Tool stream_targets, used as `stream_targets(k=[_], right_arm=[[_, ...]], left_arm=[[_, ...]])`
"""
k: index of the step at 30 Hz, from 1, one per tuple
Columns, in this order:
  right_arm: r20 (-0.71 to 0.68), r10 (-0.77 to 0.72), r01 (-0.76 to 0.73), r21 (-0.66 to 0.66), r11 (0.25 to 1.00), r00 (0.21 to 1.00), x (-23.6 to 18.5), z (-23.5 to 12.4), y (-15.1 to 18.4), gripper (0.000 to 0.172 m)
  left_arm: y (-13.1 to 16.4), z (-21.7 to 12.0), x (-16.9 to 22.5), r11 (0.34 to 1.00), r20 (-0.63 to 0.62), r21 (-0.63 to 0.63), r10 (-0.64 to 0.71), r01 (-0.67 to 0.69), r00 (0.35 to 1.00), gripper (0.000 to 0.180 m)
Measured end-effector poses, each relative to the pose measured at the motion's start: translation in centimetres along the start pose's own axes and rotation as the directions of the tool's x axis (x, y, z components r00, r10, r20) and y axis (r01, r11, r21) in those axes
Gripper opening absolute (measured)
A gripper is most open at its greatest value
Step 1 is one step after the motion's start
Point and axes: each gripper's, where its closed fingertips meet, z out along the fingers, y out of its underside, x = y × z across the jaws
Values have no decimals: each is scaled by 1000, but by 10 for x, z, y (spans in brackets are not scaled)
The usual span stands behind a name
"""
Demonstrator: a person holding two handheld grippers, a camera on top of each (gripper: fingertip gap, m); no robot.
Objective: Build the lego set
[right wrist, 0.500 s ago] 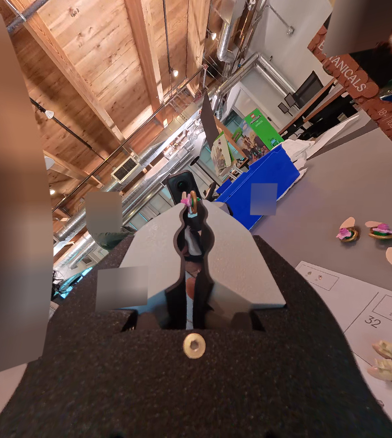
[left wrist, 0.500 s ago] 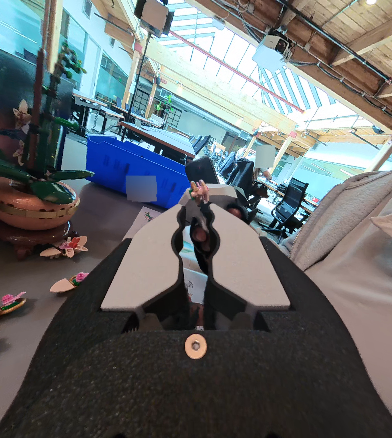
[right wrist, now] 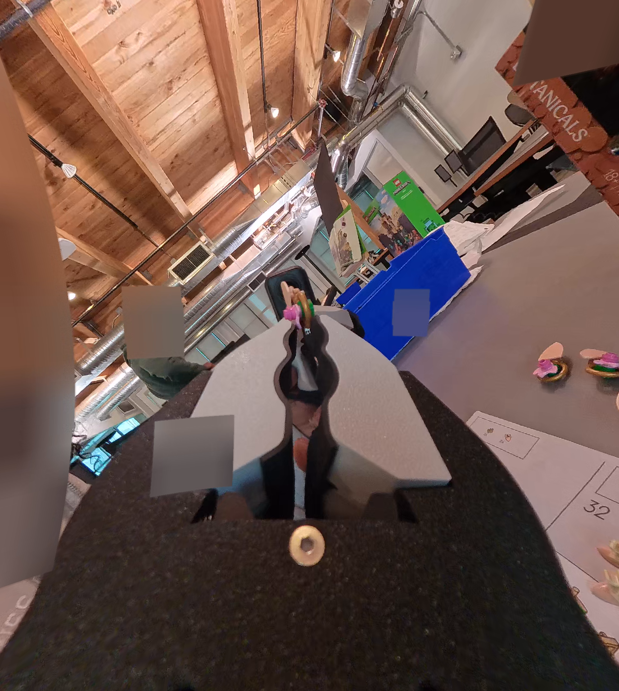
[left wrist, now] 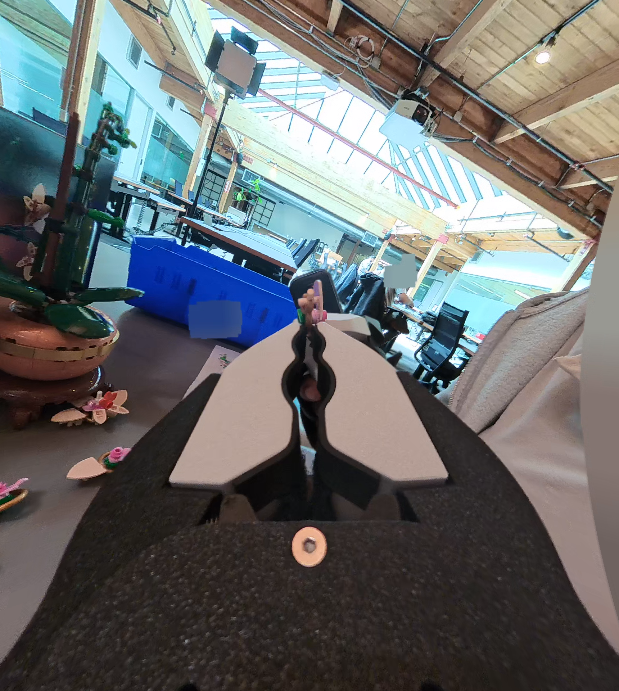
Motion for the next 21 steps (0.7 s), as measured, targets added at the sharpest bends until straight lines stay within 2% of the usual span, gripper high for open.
stream_targets(k=[6, 13, 16, 21], right_arm=[[-21, -92, 91, -41, 995, 996, -3, 1, 1, 7], [-86, -184, 174, -109, 979, 979, 7, -12, 2, 8], [-129, -322, 286, -237, 928, 938, 18, -21, 13, 9], [-122, -506, 396, -477, 784, 854, 33, -35, 37, 13]], left_arm=[[0, -2, 2, 998, -33, 2, -67, 67, 997, 3], [7, -12, -10, 992, 44, -67, -100, 103, 994, 2], [10, -17, -15, 989, 71, -91, -109, 115, 992, 2], [14, -20, -19, 983, 94, -118, -127, 138, 987, 2]])
